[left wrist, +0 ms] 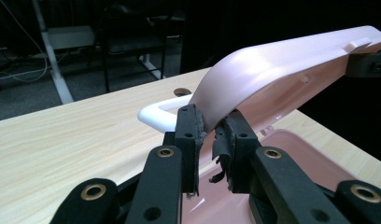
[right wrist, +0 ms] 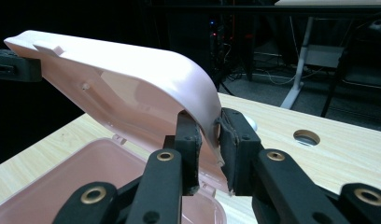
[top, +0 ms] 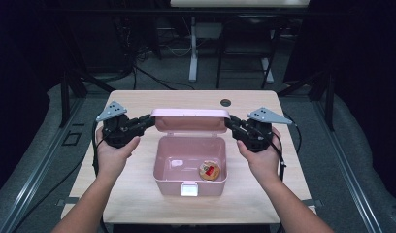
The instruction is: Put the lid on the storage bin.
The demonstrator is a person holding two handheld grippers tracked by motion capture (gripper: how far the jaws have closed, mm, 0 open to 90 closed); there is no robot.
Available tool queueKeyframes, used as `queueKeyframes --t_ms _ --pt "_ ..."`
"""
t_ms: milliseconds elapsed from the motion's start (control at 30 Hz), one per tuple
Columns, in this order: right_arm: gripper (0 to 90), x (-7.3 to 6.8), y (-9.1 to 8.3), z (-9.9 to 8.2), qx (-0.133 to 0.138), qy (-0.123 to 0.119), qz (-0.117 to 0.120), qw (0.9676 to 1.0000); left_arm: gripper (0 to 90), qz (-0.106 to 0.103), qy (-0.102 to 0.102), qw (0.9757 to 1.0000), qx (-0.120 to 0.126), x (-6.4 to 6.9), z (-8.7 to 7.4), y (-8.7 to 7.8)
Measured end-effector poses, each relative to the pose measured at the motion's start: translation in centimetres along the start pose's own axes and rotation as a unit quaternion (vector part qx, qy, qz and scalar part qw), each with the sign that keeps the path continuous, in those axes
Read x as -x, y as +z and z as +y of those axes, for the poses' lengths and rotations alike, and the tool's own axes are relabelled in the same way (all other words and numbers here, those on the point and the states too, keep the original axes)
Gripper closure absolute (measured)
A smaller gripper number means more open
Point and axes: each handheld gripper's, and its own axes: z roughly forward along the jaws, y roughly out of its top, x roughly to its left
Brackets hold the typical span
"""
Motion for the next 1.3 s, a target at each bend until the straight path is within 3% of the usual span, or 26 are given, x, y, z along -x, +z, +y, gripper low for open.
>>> queueKeyframes --t_ms 433,667,767,867,1033,1300 --pt "75.2 -0.3 -0.6 -0.6 0.003 -0.002 0.009 1.0000 77.9 -0.014 -0.008 0.9999 -0.003 0.4 -0.6 -1.0" --pt "75.3 -0.3 -0.6 -0.7 0.007 0.000 0.009 0.9999 78.2 -0.018 -0.001 0.9998 -0.003 0.6 -0.9 -1.8" --pt "75.1 -0.3 -0.7 -0.8 0.009 -0.001 0.009 0.9999 81.6 -0.021 0.002 0.9998 -0.003 0.7 -1.1 -2.2" --pt "74.8 -0.4 -0.9 -1.0 0.010 0.001 0.012 0.9999 87.1 -0.038 0.004 0.9993 -0.002 0.9 -1.2 -2.5" --pt "74.3 -0.6 -1.1 -1.3 0.011 0.001 0.014 0.9998 89.4 -0.050 0.011 0.9987 -0.008 1.5 -1.5 -2.3" --pt "73.5 -0.8 -1.6 -2.0 0.014 0.002 0.020 0.9997 89.7 -0.055 0.003 0.9984 -0.012 1.4 -1.9 -1.9"
